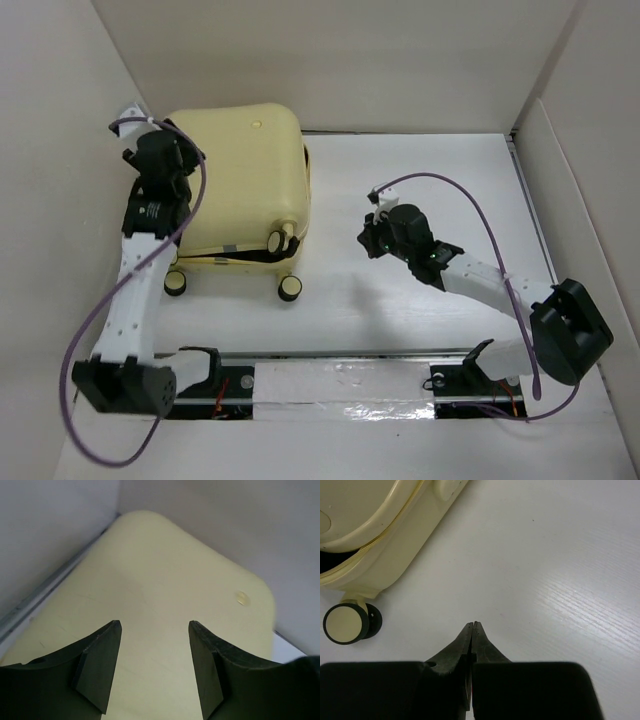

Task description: Pack the luggage

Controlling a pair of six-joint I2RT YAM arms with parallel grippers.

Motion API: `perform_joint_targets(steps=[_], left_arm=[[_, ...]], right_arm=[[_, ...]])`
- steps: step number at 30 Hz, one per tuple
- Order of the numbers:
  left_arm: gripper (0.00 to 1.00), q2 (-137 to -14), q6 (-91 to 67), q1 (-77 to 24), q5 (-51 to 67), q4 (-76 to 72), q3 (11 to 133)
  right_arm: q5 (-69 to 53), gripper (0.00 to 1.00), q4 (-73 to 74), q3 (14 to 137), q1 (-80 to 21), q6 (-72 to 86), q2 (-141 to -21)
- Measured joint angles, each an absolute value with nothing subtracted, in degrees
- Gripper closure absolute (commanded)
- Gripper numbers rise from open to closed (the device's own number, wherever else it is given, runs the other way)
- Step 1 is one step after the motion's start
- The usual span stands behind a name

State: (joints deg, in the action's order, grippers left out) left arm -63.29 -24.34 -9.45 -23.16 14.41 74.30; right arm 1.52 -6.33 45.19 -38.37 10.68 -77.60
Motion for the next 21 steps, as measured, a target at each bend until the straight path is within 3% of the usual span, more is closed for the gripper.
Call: perform_joint_targets(steps=[4,8,21], left_arm=[[0.47,-74.5,-27.7,6.8,-19.9,13.3,75.5],[0.48,-82.6,-28.6,17.1,-19.6,13.9,76.4],[0.5,-97.1,-26.8,20.2,-18.8,12.6,80.1]], right_arm=[[1.8,1.0,-7.0,45.2,-38.9,10.5,-77.6],[1.9,1.0,-7.0,45.2,-39.1,10.3,-77.6],[2.7,1.0,-7.3,45.2,-39.5,10.3,-75.0]])
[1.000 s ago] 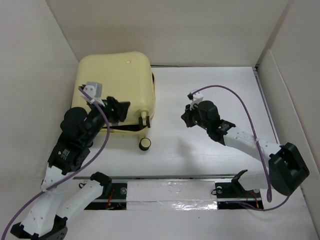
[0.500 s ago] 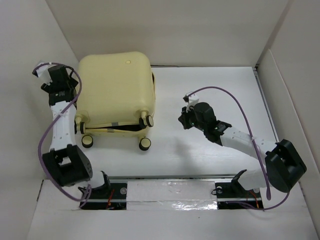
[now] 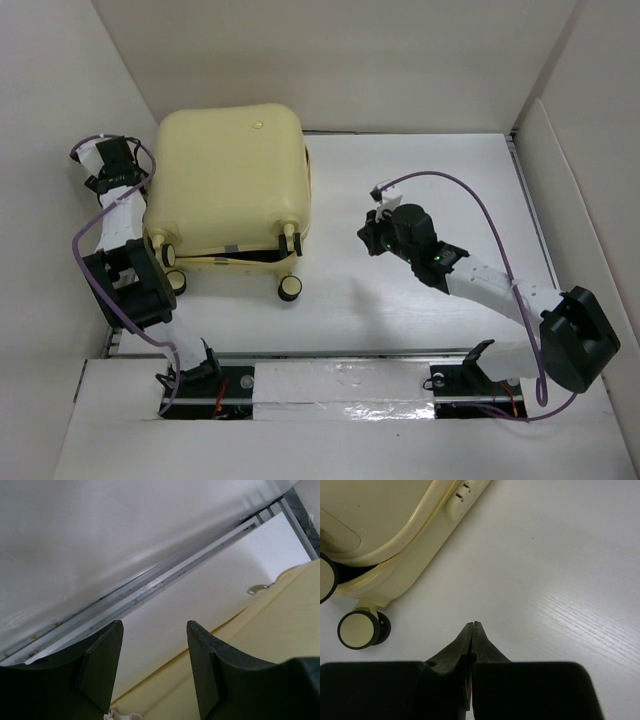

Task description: Pack the luggage

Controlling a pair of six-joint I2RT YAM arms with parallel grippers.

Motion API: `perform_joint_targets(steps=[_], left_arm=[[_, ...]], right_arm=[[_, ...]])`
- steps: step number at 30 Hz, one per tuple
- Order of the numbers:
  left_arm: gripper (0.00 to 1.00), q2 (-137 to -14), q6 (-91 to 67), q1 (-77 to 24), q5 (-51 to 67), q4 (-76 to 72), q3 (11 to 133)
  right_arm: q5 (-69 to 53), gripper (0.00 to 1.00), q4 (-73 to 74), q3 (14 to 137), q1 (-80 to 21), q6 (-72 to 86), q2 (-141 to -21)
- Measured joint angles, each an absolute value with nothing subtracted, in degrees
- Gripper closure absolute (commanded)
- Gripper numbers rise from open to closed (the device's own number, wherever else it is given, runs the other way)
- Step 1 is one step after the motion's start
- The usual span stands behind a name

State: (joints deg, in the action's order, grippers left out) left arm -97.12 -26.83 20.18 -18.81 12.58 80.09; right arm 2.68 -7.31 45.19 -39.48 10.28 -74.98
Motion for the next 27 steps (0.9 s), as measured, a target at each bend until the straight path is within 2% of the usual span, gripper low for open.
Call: perform_joint_targets(steps=[5,11,16,19,23,27], left_arm=[[0.49,-97.0,-27.9,22.0,-16.9,8.1,75.4],[0.49,-93.8,-29.2,21.4,-15.7,4.5,63.5],[0.48,-89.4,-30.5,12.5,-15.0,5.4,56.4],[0.48,-84.9,-31.0,6.3,-9.6,5.5,52.4],[0.48,-76.0,-32.1,0.9,-0.3,6.2,45.1],[0.48,-68.6,-33.8,0.3,5.9,6.4,39.2]], right_arm=[[3.6,0.99,-7.7,45.2,-39.5,10.3,-74.6],[5.6,0.98,-6.4,45.0,-38.4,10.1,-72.3],[5.9,0.96,-5.8,44.4,-32.5,10.1,-67.0],[5.5,0.95,-5.7,44.1,-28.5,10.3,-65.4],[5.9,0.81,-5.8,44.1,-26.2,10.1,-66.8],[5.4,0.76,-5.4,44.3,-20.8,11.4,-71.4]])
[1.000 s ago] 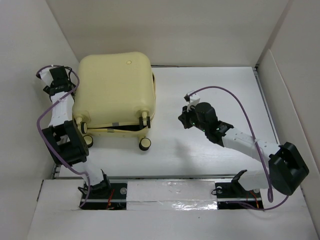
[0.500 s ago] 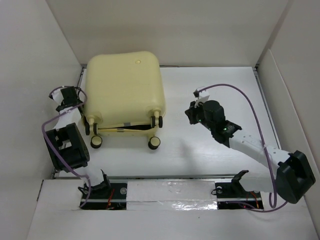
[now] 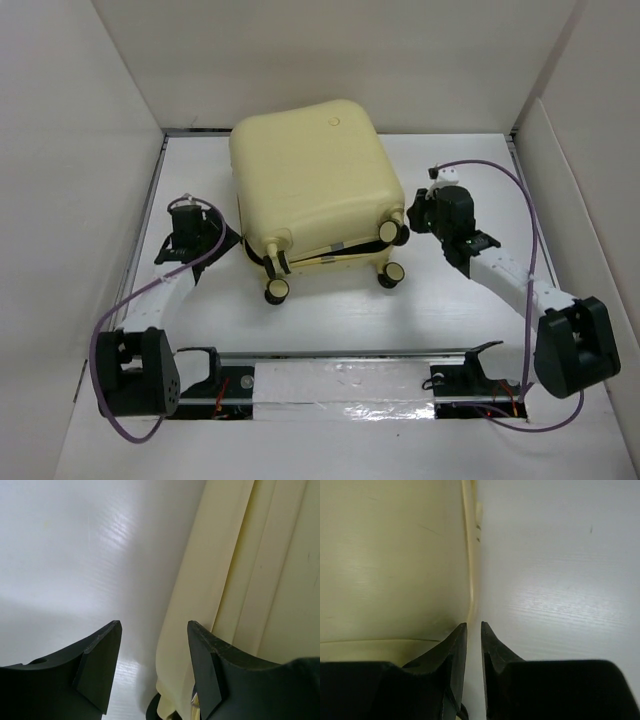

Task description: Pack the luggage

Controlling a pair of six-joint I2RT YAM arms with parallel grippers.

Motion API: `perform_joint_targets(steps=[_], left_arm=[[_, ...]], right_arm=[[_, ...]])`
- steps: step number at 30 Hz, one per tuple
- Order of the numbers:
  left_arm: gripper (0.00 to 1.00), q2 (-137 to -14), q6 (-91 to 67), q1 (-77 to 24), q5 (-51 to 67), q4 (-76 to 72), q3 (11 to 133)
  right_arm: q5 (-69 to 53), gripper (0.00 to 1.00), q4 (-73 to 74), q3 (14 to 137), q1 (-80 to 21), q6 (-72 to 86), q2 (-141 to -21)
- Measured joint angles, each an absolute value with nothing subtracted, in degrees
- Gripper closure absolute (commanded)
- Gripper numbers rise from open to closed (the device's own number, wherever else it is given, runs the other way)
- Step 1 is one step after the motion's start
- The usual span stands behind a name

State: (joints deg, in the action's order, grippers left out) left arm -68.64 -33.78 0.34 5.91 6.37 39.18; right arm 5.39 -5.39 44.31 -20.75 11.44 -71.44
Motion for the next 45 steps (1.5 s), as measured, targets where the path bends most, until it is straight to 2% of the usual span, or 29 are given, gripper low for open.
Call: perform_joint_targets(steps=[6,12,16,23,29,34,40,43,44,45], left_arm=[[0.58,-60.2,-36.2,0.4,9.0,4.7,31.8],[0.67,-57.2,-37.8,0.4,10.5,1.9,28.6],[0.69,-55.0,-39.0,0.4,11.3,-1.0,25.8],[0.72,-53.4,-39.9,0.4,12.6,-4.8,23.2],[0.72,-52.6,-40.8,-0.8,11.9,-8.8,20.7],[0.72,-51.6,-40.2,-12.8,0.6,-7.4,20.7],[0.72,-54.4,-44.0,-31.8,-5.0,-5.2,20.1],[0.71,-54.4,-49.8,-42.7,-11.9,-4.8,20.2],[0.71,-54.4,-51.6,-45.9,-14.5,-4.6,20.4],[0.68,-54.3,-53.1,-48.9,-17.0,-3.6,21.0]], right_arm=[[4.8,0.75,-3.9,45.4,-12.5,13.4,-76.7],[2.2,0.65,-4.2,52.2,-9.0,14.5,-82.8],[-2.3,0.62,-4.0,64.3,-9.9,14.3,-95.0],[-10.5,0.62,-3.0,76.8,-12.1,14.4,-110.8],[-9.1,0.61,3.9,88.6,-13.4,10.7,-119.9],[-5.7,0.6,9.0,100.7,-15.1,6.2,-125.9],[-8.0,0.55,11.6,113.8,-16.1,4.6,-131.4],[-7.5,0.38,14.5,119.1,-16.1,3.1,-132.9],[-7.2,0.3,15.3,119.8,-15.8,2.7,-133.0],[-6.9,0.27,16.0,120.2,-15.5,2.3,-133.0]])
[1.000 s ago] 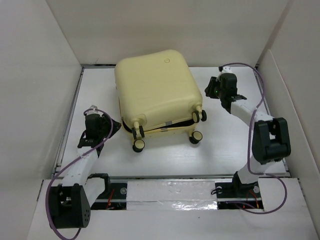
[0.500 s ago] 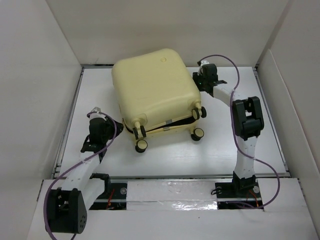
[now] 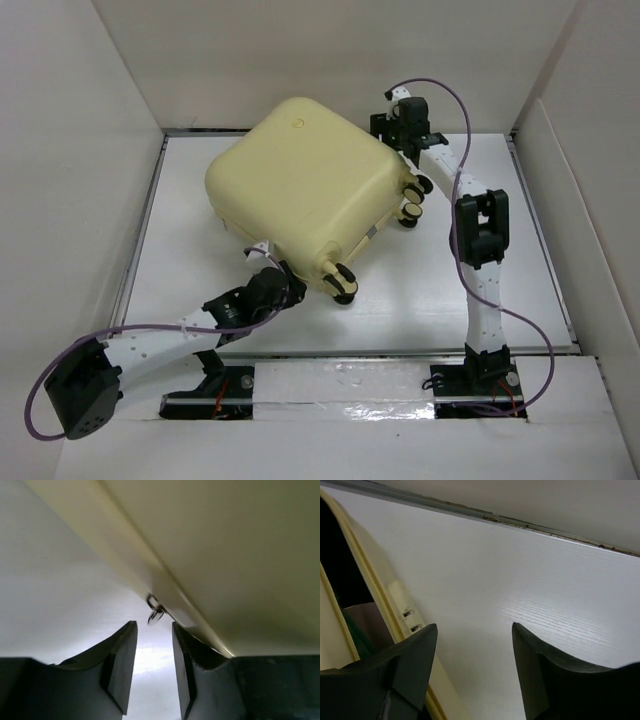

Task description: Pack the luggage

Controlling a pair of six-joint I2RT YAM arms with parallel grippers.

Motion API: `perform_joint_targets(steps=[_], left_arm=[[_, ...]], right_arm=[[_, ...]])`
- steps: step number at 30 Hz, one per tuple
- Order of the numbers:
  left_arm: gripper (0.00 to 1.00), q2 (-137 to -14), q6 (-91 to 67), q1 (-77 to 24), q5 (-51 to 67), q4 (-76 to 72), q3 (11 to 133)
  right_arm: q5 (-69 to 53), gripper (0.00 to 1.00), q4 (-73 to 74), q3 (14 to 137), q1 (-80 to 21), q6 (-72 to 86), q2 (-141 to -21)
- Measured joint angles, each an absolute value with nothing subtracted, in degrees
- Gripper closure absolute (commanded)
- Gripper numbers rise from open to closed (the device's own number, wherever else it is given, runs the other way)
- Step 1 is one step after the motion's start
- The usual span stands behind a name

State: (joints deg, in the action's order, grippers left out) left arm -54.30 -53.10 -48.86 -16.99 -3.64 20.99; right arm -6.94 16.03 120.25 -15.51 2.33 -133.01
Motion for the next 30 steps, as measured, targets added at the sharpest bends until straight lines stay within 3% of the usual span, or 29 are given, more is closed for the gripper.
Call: perform_joint_targets(steps=[2,5,8,13,18,19,20,24,25,30], left_arm=[[0.63,-53.6,-53.5,-52.8,-20.1,-1.1,22.4],[0.58,-52.2,-51.5,-54.8,-21.0,2.9,24.4],[0.56,-51.7,-48.5,-54.9,-21.1,8.2,27.7],[0.44,-48.7,-43.7,-54.9,-21.6,14.2,33.4],[0.48,-42.2,-42.0,-54.4,-25.1,16.0,41.5],[0.49,-41.1,-41.8,-53.9,-25.7,15.7,42.4],[0.5,-40.3,-41.7,-53.5,-26.5,15.7,43.2],[0.5,-38.4,-40.3,-52.0,-30.2,14.4,44.9],[0.5,-38.6,-39.5,-51.2,-30.9,13.1,45.4],[0.49,-47.3,-35.9,-43.6,-30.7,5.0,54.8]], right_arm=[[-7.2,0.19,16.3,120.2,-14.7,2.6,-132.8],[-8.4,0.15,16.5,117.8,-13.5,4.0,-131.1],[-10.1,0.15,16.3,112.6,-11.0,5.8,-126.5],[-14.3,0.13,14.6,99.9,-5.1,9.3,-110.4],[-16.0,0.1,9.9,97.5,-2.0,10.9,-98.5],[-16.6,0.13,10.1,98.9,-2.0,10.9,-98.2],[-17.4,0.26,10.0,100.6,-2.0,10.6,-98.5],[-19.1,0.95,6.6,95.4,-3.3,10.4,-97.1],[-19.4,0.99,5.3,90.4,-3.9,11.0,-95.2],[-16.5,1.0,0.3,63.0,-10.0,14.7,-80.6]])
